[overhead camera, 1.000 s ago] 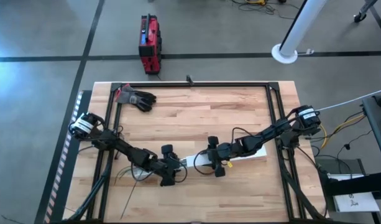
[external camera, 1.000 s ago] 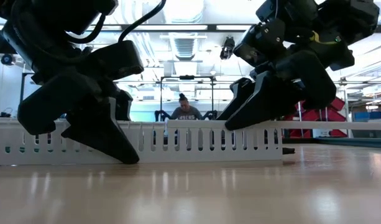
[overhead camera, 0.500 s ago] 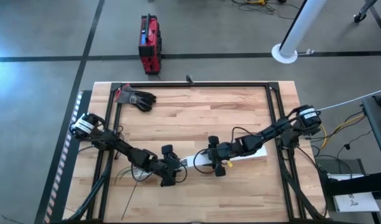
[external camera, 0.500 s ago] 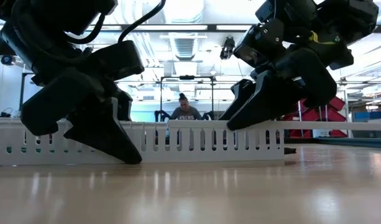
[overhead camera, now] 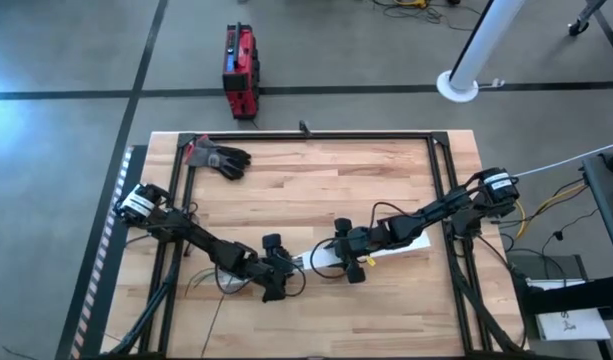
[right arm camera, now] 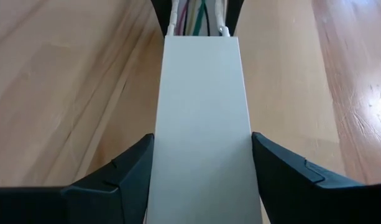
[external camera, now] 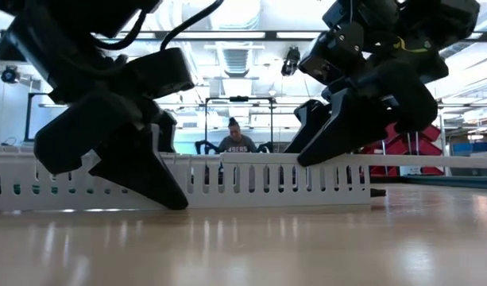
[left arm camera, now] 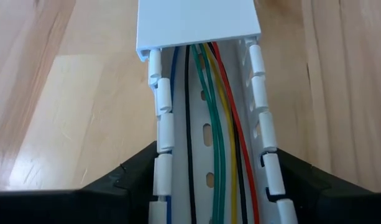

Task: Ziptie cables
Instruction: Close the white cable duct using the white cable duct cover

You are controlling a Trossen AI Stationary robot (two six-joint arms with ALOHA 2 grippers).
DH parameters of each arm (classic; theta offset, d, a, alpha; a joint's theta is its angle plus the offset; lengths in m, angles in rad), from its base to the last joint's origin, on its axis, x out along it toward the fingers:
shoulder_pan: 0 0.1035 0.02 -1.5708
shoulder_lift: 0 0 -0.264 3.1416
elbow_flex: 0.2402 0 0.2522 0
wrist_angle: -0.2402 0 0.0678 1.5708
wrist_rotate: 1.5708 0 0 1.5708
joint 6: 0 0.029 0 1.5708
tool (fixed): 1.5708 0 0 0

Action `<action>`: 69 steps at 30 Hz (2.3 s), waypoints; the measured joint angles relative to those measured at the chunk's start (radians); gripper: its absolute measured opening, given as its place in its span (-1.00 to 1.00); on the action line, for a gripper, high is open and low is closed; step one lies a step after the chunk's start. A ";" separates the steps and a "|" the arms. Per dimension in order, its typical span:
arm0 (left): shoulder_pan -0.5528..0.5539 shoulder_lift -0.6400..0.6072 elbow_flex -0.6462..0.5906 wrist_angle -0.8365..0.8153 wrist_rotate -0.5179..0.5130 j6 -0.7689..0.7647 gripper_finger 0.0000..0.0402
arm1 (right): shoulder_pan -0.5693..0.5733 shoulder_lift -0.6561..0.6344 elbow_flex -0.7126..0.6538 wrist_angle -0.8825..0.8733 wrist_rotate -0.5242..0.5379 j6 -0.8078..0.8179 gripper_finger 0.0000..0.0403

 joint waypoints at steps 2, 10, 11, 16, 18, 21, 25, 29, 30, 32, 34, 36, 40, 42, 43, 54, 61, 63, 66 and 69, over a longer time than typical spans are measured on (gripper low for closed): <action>0.000 0.001 0.030 -0.045 0.000 0.007 0.05 | -0.003 -0.001 0.018 -0.044 -0.005 -0.005 0.09; 0.000 0.002 0.094 -0.184 0.002 0.001 0.05 | -0.008 0.002 0.079 -0.131 -0.041 -0.039 0.09; 0.000 0.002 0.094 -0.184 0.002 0.001 0.05 | -0.008 0.002 0.086 -0.145 -0.043 -0.039 0.09; 0.000 0.002 0.094 -0.183 -0.001 0.002 0.05 | -0.008 0.002 0.094 -0.153 -0.052 -0.026 0.09; -0.001 0.003 0.094 -0.179 -0.004 0.004 0.05 | -0.008 0.002 0.094 -0.153 -0.047 -0.003 0.09; -0.001 0.006 0.094 -0.174 -0.010 -0.002 0.05 | -0.005 0.002 0.096 -0.176 -0.007 0.040 0.09; -0.001 0.015 0.094 -0.167 -0.017 -0.002 0.05 | -0.005 0.001 0.097 -0.193 0.005 0.040 0.09; -0.001 0.031 0.094 -0.160 -0.021 -0.008 0.05 | -0.005 -0.009 0.095 -0.199 0.010 0.017 0.09; -0.001 0.033 0.094 -0.159 -0.023 -0.011 0.05 | -0.005 -0.013 0.095 -0.201 0.011 0.010 0.09; -0.001 0.037 0.092 -0.157 -0.023 -0.022 0.06 | -0.005 -0.030 0.097 -0.205 0.013 -0.004 0.08; -0.001 0.039 0.089 -0.152 -0.024 -0.030 0.06 | 0.002 -0.048 0.096 -0.211 0.024 -0.016 0.08; -0.001 0.040 0.089 -0.148 -0.024 -0.027 0.05 | 0.004 -0.058 0.094 -0.221 0.030 -0.019 0.08; -0.001 0.042 0.087 -0.128 -0.024 0.001 0.05 | -0.007 -0.057 0.095 -0.239 0.006 -0.022 0.08; -0.001 0.042 0.085 -0.125 -0.025 0.008 0.06 | -0.012 -0.041 0.097 -0.240 -0.017 -0.028 0.08; -0.001 0.042 0.085 -0.128 -0.025 0.006 0.06 | -0.011 -0.038 0.097 -0.244 -0.017 -0.030 0.08; -0.001 0.044 0.084 -0.164 -0.018 -0.048 0.07 | 0.017 -0.112 0.093 -0.305 0.020 -0.079 0.08; -0.001 0.045 0.083 -0.174 -0.015 -0.061 0.06 | 0.021 -0.131 0.093 -0.380 0.051 -0.073 0.08; -0.001 0.045 0.082 -0.176 -0.014 -0.061 0.08 | 0.023 -0.128 0.091 -0.377 0.054 -0.071 0.08; -0.001 0.045 0.082 -0.177 -0.014 -0.060 0.09 | 0.024 -0.128 0.089 -0.374 0.054 -0.069 0.08; 0.000 0.045 0.081 -0.170 -0.017 -0.059 0.08 | 0.024 -0.127 0.088 -0.361 0.054 -0.070 0.08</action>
